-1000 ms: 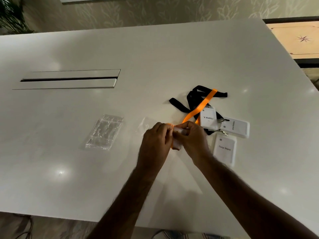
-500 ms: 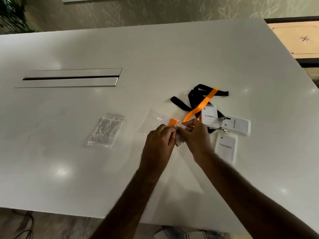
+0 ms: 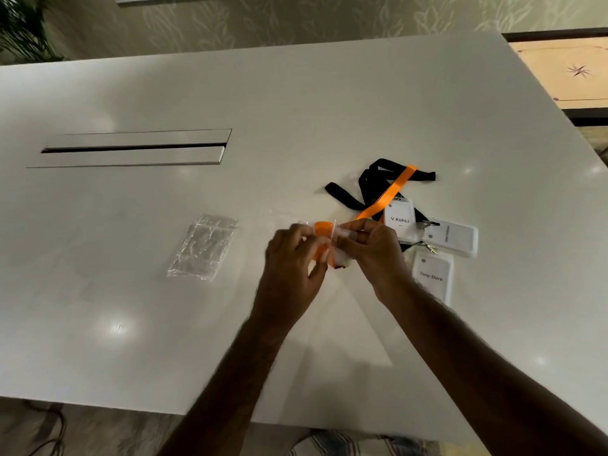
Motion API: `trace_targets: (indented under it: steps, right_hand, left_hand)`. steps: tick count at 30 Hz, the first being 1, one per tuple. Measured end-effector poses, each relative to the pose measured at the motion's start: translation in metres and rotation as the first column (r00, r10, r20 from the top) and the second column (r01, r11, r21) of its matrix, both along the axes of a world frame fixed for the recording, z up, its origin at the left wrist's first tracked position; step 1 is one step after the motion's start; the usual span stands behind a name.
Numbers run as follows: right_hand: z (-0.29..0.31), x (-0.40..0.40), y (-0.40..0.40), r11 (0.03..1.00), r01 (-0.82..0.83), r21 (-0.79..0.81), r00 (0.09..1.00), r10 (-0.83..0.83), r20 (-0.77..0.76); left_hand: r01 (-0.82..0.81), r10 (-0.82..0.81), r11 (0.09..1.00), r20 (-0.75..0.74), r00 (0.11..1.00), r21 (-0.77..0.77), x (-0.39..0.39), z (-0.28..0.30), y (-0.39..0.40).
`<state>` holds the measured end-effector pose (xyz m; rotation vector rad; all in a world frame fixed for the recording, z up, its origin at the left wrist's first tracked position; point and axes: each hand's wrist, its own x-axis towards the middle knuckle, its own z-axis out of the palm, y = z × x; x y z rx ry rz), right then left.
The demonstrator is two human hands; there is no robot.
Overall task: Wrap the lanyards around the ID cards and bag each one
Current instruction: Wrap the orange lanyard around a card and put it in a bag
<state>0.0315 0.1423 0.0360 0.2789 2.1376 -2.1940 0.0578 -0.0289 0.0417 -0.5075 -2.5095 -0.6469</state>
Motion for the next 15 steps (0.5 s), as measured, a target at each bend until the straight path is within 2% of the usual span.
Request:
trace_targets:
  steps: [3,6,8,10,12,15]
  right_hand:
    - [0.005,-0.004,-0.001,0.998,-0.05,0.04,0.998,0.052,-0.047]
    - [0.011,-0.007,-0.002,0.972,-0.132,0.195,0.979,0.159,-0.128]
    - [0.014,-0.008,-0.002,0.954,-0.17,0.245,0.969,0.208,-0.136]
    - [0.017,-0.008,-0.001,0.95,-0.203,0.237,0.961,0.24,-0.138]
    - [0.02,-0.007,0.0,0.948,-0.243,0.206,0.953,0.272,-0.13]
    - [0.024,-0.009,-0.001,0.917,-0.293,0.272,0.939,0.329,-0.098]
  left_hand:
    - [-0.025,0.026,0.999,0.023,0.999,-0.044,-0.012,0.01,-0.013]
    - [0.071,-0.054,0.993,0.181,0.982,-0.089,-0.023,0.019,-0.025]
    - [0.128,-0.101,0.989,0.319,0.942,-0.066,-0.029,0.024,-0.029]
    - [0.151,-0.152,0.988,0.432,0.889,0.036,-0.033,0.025,-0.032]
    - [0.132,-0.222,0.971,0.536,0.815,0.2,-0.035,0.024,-0.036]
    - [0.088,-0.263,0.945,0.578,0.772,0.314,-0.037,0.019,-0.041]
